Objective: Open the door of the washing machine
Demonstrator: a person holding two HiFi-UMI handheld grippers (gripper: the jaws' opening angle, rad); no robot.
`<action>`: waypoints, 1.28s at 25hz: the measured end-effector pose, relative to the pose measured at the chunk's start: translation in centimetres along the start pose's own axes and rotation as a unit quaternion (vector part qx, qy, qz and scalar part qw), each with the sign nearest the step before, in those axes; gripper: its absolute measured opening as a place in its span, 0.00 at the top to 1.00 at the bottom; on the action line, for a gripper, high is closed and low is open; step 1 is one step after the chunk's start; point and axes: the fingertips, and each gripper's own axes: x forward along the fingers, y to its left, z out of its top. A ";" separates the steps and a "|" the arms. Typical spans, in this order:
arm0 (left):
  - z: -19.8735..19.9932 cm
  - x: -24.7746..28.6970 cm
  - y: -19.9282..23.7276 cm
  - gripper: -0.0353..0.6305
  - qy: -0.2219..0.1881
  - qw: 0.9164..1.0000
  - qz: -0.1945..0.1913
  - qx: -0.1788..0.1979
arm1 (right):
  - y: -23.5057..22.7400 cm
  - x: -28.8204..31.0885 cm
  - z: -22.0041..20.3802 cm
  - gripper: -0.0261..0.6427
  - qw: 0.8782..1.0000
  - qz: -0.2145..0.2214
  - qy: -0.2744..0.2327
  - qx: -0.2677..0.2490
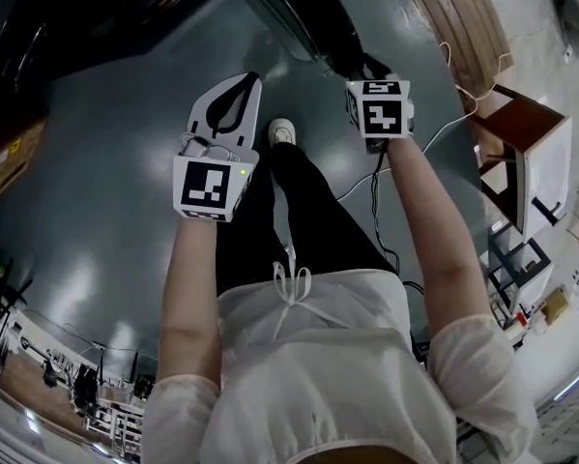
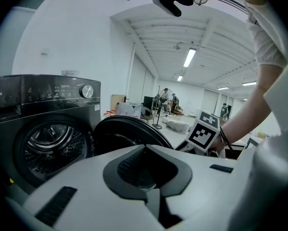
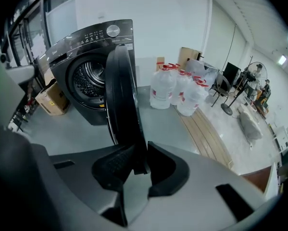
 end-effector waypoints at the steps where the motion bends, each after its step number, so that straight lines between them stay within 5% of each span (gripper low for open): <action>1: 0.0 0.2 0.0 0.91 0.000 1.000 -0.002 -0.001 | -0.4 0.0 0.1 0.85 1.000 -0.004 0.000 0.001; 11: 0.5 -0.3 0.6 0.91 0.002 1.000 -0.016 0.004 | -2.0 -0.2 0.4 0.83 0.999 -0.035 0.026 0.003; 19: 2.9 -2.3 2.0 0.91 -0.009 1.000 -0.015 0.006 | -0.7 -4.3 3.1 0.95 0.997 -0.075 0.018 -0.003; 32: 9.5 -12.1 5.8 0.91 -0.035 0.999 0.018 0.006 | 9.9 -13.6 12.5 0.95 0.993 0.034 -0.112 -0.021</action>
